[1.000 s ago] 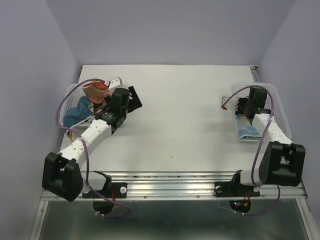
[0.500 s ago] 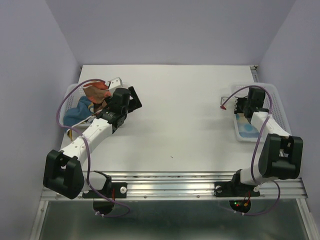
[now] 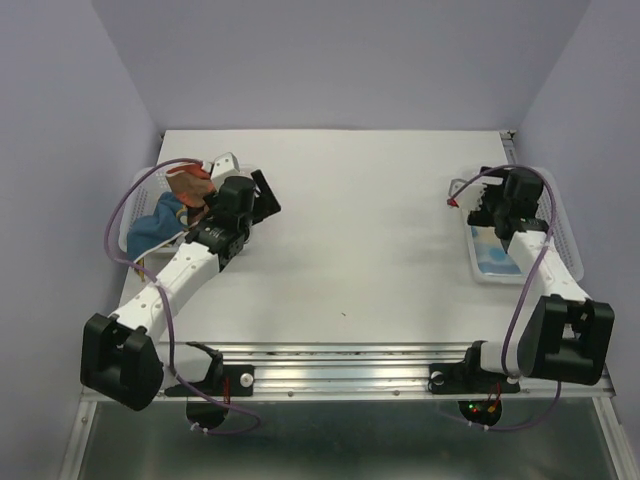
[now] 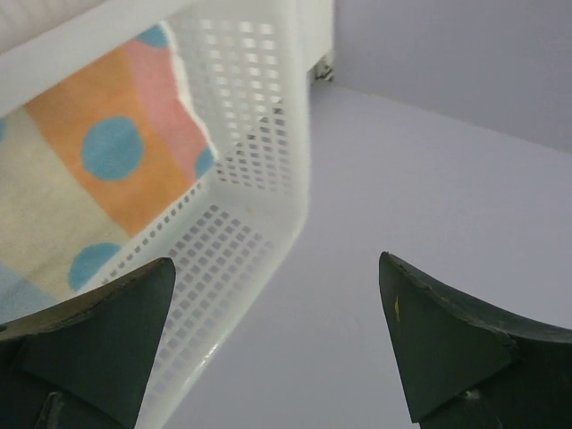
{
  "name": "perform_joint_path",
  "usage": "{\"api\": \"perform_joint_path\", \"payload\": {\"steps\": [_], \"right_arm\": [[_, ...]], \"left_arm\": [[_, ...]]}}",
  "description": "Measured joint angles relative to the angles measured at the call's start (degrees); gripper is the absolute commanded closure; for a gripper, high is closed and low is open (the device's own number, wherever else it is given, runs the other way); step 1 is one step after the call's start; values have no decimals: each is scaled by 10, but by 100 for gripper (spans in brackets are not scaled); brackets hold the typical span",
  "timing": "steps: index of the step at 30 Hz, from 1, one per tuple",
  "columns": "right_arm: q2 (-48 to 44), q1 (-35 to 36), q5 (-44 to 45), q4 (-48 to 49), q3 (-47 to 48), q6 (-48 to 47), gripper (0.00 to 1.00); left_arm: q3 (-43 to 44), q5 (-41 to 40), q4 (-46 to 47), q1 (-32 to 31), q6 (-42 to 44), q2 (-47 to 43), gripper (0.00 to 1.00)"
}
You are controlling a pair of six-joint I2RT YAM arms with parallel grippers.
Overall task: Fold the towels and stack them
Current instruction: Neatly place the folded towel into the bin, then grab crumpled towel
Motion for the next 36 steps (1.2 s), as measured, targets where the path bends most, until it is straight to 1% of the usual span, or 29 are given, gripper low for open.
{"api": "perform_joint_path", "payload": {"steps": [1, 3, 4, 5, 8, 9, 11, 13, 15, 16, 17, 19, 22, 26, 30, 33, 36], "right_arm": [[-12, 0, -5, 0, 3, 9, 0], [-53, 0, -36, 6, 16, 60, 0], [-65, 0, -52, 17, 21, 104, 0], [-77, 0, -71, 32, 26, 163, 0], [-93, 1, -126, 105, 84, 423, 0], [-88, 1, -137, 113, 109, 483, 0], [-66, 5, -171, 148, 179, 639, 0], [-51, 19, -188, 186, 218, 785, 0], [-45, 54, -185, 214, 221, 888, 0], [-45, 72, -181, 217, 217, 921, 0], [-43, 115, -158, 217, 204, 965, 0], [-37, 167, -138, 215, 178, 1014, 0], [-22, 223, -111, 199, 129, 1079, 0], [18, 240, -72, 161, 71, 1127, 0], [63, 241, -56, 120, 33, 1159, 0], [72, 241, -56, 103, 21, 1173, 0], [71, 241, -58, 105, 21, 1175, 0]], "left_arm": [[0, -2, 0, 0, -2, -12, 1], [-2, -9, 0, 0, -5, -36, 1], [-3, -14, -1, 0, -9, -48, 1], [-3, -20, -2, 1, -14, -57, 1], [-3, -37, -6, 10, -26, -70, 1], [-3, -40, -11, 16, -30, -68, 1], [-3, -40, -18, 33, -33, -58, 1], [-3, -38, -23, 60, -35, -41, 1], [0, -33, -29, 90, -37, -23, 1], [3, -31, -31, 105, -38, -14, 1], [9, -28, -32, 126, -38, 1, 1], [18, -23, -33, 159, -37, 19, 1], [44, -12, -30, 207, -32, 50, 1], [83, 3, -14, 256, -17, 91, 1], [135, 28, 9, 317, 0, 154, 1], [178, 70, 23, 353, 17, 210, 1], [211, 99, 39, 369, 31, 263, 1]]}}
